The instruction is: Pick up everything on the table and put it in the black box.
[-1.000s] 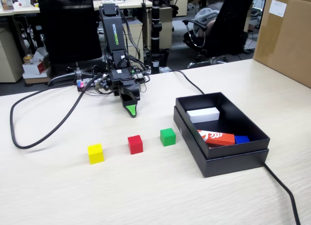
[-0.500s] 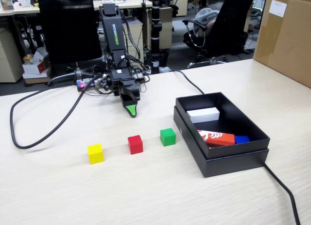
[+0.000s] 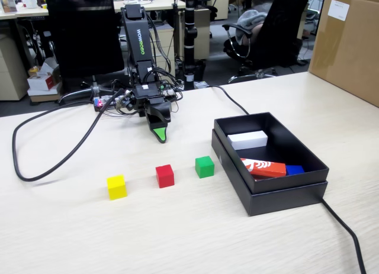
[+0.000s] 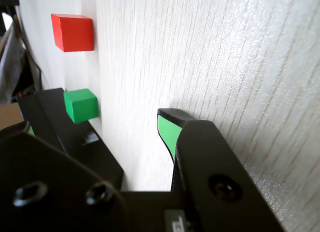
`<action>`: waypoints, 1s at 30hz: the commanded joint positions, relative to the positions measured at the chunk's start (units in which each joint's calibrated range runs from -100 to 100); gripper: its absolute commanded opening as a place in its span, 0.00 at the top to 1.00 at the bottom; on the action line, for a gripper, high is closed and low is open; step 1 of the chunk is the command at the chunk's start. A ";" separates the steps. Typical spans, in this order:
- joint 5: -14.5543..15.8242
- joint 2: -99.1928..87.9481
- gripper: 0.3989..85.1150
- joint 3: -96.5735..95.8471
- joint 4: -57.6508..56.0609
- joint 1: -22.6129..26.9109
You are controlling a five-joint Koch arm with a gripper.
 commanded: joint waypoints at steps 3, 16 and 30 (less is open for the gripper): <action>0.10 0.28 0.43 0.24 0.97 0.00; 1.42 -0.86 0.44 0.24 0.97 1.86; 7.47 -14.75 0.46 23.36 -40.76 3.66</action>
